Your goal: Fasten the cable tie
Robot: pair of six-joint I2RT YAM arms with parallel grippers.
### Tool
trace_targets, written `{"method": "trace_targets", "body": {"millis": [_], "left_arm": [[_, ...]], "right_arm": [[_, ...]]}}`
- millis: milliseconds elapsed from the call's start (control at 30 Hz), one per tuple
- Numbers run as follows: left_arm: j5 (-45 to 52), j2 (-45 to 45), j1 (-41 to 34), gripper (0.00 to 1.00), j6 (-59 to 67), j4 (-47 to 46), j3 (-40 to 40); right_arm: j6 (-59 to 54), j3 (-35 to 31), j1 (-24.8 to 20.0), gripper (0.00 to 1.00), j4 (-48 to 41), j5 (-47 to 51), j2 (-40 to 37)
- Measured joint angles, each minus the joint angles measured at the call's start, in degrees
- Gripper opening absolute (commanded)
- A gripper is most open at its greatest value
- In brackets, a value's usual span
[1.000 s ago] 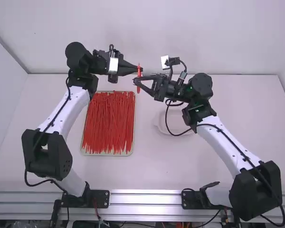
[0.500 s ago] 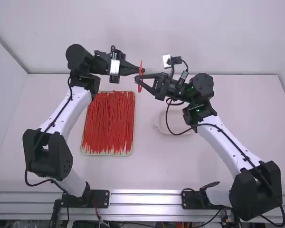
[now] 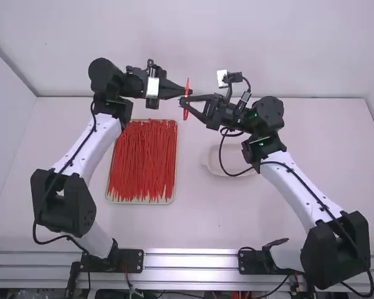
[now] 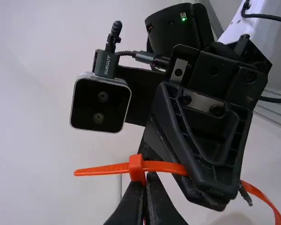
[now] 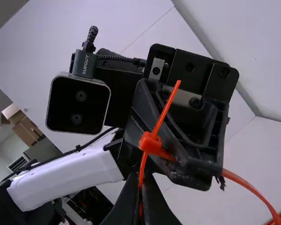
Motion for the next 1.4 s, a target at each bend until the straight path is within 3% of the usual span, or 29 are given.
{"method": "trace_targets", "body": {"millis": [1200,1233,1300,1400], "left_arm": [[-3.08,0.04,-2.34,0.02,0.22,4.09,-0.33],[-3.13,0.04,-2.32,0.02,0.22,4.81,-0.68],[-3.32,0.11,-2.29,0.02,0.22,5.51,-1.90],[-3.32,0.87,-1.38,0.02,-0.04,4.94,-3.19]], "right_arm": [[5.11,0.00,-4.04,0.00,6.43,-2.54,-0.02],[5.14,0.00,-4.11,0.01,5.99,-2.78,-0.02],[4.63,0.00,-4.35,0.20,4.02,-3.37,-0.07],[4.24,0.02,-5.01,0.40,0.92,-3.39,-0.55]]}}
